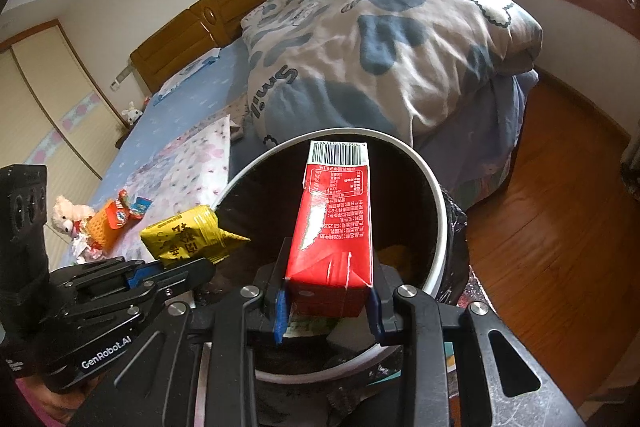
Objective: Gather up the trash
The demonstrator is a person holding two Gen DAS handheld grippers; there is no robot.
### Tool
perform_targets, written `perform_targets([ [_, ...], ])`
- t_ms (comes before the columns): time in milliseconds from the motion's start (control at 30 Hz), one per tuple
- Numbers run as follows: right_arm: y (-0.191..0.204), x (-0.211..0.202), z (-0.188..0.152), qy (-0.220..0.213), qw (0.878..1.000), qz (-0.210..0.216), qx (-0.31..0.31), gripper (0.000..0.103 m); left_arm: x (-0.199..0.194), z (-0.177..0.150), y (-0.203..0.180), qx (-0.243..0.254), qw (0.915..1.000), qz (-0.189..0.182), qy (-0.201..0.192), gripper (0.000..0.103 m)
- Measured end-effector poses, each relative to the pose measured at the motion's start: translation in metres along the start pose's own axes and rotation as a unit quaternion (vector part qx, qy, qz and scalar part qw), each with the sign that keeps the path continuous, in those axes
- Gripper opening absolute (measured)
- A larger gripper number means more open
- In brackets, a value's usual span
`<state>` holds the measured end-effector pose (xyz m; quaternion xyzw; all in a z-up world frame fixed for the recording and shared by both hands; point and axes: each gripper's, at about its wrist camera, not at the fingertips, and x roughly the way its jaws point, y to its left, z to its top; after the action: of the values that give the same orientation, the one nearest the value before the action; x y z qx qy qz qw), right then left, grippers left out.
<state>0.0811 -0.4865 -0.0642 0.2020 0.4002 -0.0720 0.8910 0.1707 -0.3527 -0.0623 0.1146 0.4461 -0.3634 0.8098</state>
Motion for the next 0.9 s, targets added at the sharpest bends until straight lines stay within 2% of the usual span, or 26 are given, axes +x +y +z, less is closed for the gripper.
perform_targets([
  [67, -0.001, 0.002, 0.001, 0.002, 1.0, -0.001, 0.001, 0.03, 0.001, 0.0, 0.001, -0.002, 1.0, -0.002, 0.001, 0.009],
  [133, -0.002, 0.003, 0.002, 0.003, 1.0, -0.001, 0.002, 0.032, 0.0, 0.0, 0.001, -0.004, 1.0, -0.003, -0.001, 0.017],
  [200, -0.004, 0.002, 0.002, 0.001, 1.0, -0.001, 0.009, 0.035, -0.003, 0.0, 0.002, -0.006, 1.0, -0.005, -0.006, 0.031],
  [333, -0.007, -0.003, 0.003, -0.007, 1.0, 0.001, 0.024, 0.036, -0.012, -0.004, 0.006, -0.01, 0.9998, -0.008, -0.017, 0.039],
  [400, -0.007, -0.007, 0.002, -0.013, 1.0, 0.002, 0.027, 0.039, -0.017, -0.007, 0.01, -0.017, 0.9996, -0.011, -0.021, 0.046],
  [433, -0.006, -0.009, 0.002, -0.016, 0.999, 0.003, 0.028, 0.044, -0.019, -0.009, 0.012, -0.021, 0.9994, -0.011, -0.024, 0.046],
  [567, 0.002, -0.019, -0.002, -0.026, 0.999, 0.011, 0.029, 0.048, -0.032, -0.022, 0.023, -0.041, 0.9986, -0.01, -0.033, 0.046],
  [733, 0.021, -0.029, -0.007, -0.039, 0.999, 0.025, 0.023, 0.067, -0.052, -0.048, 0.04, -0.07, 0.9965, 0.005, -0.045, 0.049],
  [900, 0.051, -0.034, -0.019, -0.042, 0.998, 0.048, 0.01, 0.075, -0.072, -0.08, 0.065, -0.1, 0.9932, 0.027, -0.053, 0.05],
])
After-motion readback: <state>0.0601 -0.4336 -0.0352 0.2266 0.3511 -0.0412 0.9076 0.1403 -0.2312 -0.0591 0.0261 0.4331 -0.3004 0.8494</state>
